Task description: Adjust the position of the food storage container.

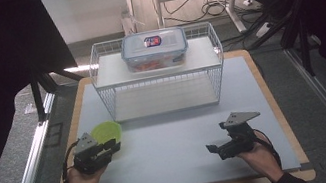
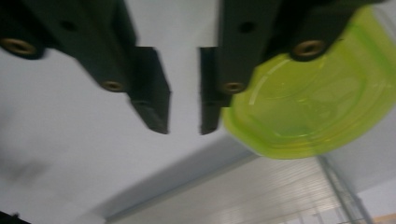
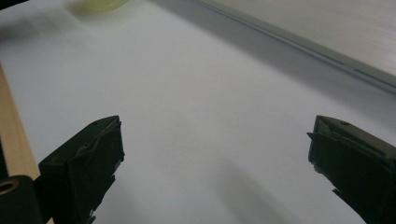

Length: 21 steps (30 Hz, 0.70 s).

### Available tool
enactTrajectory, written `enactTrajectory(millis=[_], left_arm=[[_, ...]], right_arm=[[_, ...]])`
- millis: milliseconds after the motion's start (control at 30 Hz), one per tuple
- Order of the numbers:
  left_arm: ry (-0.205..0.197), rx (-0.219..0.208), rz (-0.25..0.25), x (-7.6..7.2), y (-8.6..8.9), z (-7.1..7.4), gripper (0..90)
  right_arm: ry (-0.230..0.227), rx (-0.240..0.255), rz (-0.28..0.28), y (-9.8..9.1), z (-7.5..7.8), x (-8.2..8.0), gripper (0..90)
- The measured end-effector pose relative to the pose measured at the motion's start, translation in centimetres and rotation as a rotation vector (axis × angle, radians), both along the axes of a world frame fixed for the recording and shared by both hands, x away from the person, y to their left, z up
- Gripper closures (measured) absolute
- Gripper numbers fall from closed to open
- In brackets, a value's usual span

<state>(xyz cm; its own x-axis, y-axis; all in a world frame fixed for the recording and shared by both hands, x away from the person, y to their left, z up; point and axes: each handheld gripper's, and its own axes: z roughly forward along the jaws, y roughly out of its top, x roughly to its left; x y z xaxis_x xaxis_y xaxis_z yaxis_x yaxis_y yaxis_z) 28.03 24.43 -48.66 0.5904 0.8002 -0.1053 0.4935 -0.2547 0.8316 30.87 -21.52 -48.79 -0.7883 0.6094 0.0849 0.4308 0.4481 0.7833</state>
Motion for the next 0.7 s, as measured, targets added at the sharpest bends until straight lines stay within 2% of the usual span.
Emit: enactTrajectory(millis=[67, 300, 367, 500, 700], left_arm=[[-0.003, 0.004, 0.025, 0.6, 0.7, 0.2, 89.1], [-0.016, -0.007, 0.140, 2.6, 4.1, 0.4, 89.7], [-0.012, 0.002, 0.169, 3.2, 5.0, 0.2, 89.7], [0.005, 0.011, 0.230, 4.5, 6.3, -0.5, 89.8], [0.041, 0.047, 0.278, 5.9, 7.0, -2.0, 89.7]], right_arm=[[0.006, -0.004, 0.009, 0.2, -0.1, 0.0, 3.5], [0.008, -0.011, 0.012, 0.3, -0.2, 0.0, 3.8], [0.011, -0.012, 0.011, 0.3, -0.3, 0.1, 3.9], [0.011, -0.021, 0.018, 0.5, -0.3, 0.0, 4.2], [0.015, -0.041, 0.024, 0.6, -0.5, 0.0, 4.6]])
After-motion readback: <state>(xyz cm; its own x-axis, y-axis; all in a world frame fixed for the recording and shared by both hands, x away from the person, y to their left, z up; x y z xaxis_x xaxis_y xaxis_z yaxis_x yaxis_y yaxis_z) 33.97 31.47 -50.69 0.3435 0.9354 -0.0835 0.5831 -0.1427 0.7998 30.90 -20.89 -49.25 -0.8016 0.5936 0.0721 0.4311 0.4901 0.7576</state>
